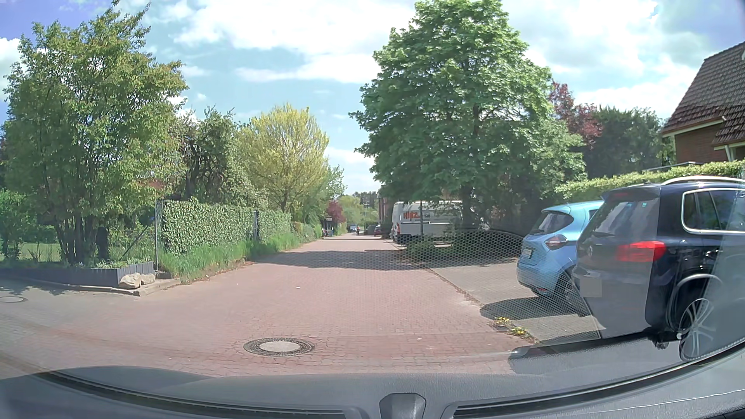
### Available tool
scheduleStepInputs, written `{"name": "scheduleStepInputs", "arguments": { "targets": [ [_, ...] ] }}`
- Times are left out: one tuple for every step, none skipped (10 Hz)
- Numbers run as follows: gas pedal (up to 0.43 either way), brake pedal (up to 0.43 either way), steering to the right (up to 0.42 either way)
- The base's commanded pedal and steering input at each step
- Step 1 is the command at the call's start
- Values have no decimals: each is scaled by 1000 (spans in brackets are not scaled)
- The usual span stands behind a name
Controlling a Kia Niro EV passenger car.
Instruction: Follow the waypoints while adhering to traffic rules and regulations
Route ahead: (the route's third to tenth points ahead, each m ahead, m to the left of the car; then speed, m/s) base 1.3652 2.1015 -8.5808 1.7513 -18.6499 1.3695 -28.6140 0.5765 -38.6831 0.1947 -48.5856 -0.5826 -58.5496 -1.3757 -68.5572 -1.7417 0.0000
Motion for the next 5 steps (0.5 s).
{"name": "scheduleStepInputs", "arguments": {
  "targets": [
    [0,238,-14],
    [0,244,-14],
    [0,238,-14],
    [0,238,-14],
    [0,238,-14]
  ]
}}
